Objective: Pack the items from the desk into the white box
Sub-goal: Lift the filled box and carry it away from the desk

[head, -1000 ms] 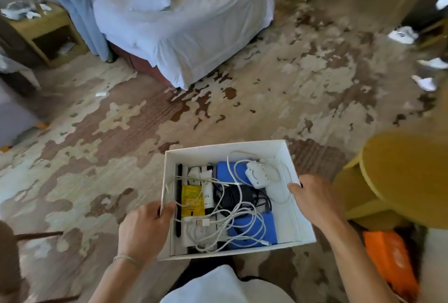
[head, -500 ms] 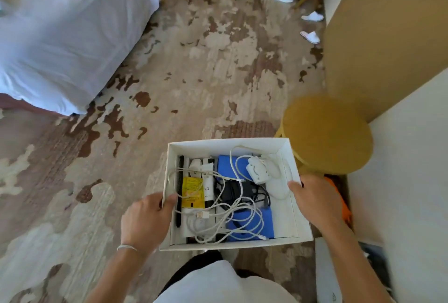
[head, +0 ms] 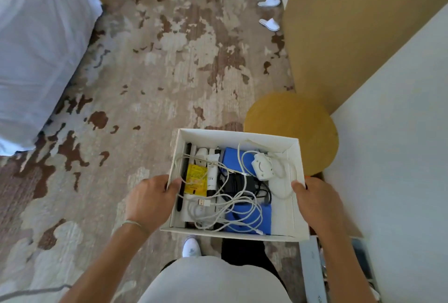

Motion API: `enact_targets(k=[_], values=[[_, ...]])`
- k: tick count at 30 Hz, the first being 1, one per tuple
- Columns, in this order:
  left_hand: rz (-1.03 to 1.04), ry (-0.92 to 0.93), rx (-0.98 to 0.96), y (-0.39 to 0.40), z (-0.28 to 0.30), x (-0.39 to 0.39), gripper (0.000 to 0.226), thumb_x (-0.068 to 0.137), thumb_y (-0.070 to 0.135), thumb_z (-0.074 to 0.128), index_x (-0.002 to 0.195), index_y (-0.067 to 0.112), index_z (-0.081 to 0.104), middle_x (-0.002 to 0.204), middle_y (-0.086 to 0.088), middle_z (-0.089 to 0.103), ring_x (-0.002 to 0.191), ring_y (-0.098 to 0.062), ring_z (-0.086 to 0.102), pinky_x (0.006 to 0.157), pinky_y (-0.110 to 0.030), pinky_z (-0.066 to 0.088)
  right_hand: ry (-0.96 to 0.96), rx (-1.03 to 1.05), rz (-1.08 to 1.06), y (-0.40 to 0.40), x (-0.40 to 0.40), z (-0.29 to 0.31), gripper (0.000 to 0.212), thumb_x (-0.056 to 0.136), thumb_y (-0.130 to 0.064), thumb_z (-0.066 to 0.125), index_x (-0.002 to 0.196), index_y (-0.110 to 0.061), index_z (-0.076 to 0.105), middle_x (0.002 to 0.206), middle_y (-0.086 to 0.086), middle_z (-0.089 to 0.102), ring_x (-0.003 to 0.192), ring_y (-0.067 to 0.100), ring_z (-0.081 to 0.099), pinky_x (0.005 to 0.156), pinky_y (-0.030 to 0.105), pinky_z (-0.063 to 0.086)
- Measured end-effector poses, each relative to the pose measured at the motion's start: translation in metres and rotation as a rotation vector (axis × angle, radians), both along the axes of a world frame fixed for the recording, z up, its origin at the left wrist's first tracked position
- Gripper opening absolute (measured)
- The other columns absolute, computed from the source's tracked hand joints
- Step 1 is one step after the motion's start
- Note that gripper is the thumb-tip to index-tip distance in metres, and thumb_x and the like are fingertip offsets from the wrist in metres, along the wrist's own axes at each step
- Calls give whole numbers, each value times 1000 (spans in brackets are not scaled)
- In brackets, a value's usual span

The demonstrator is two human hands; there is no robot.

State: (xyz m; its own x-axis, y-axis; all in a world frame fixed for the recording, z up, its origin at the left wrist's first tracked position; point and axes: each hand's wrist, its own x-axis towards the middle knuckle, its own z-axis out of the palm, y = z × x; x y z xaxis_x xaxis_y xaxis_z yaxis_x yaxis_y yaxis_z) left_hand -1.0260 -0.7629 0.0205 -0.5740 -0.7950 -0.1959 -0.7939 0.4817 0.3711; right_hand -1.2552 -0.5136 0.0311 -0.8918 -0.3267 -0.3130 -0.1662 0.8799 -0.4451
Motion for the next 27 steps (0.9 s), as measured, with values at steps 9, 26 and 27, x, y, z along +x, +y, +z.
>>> enact_targets(k=[9,26,27], values=[[-70,-61,-64,9,-11,-153,53,98,46,50,53,20,39,48,3,47,44,-13,45,44,-24,25,32,6,-44,23,-133,-33,38,99,-31,55,71,-6,57,68,14,63,67,31,61,64,38,50],[-221,-173,129,-20,-152,-376,49,100,51,43,60,23,41,58,2,48,62,-28,54,55,-32,33,-19,126,-212,27,-309,-179,41,102,-37,49,66,-17,51,65,4,59,59,17,54,55,30,39],[-222,-181,129,-22,-164,-386,48,100,51,43,61,24,42,58,2,48,62,-29,54,56,-32,34,-24,129,-224,26,-317,-192,42,102,-36,49,64,-18,50,64,3,58,58,15,52,53,29,35]])
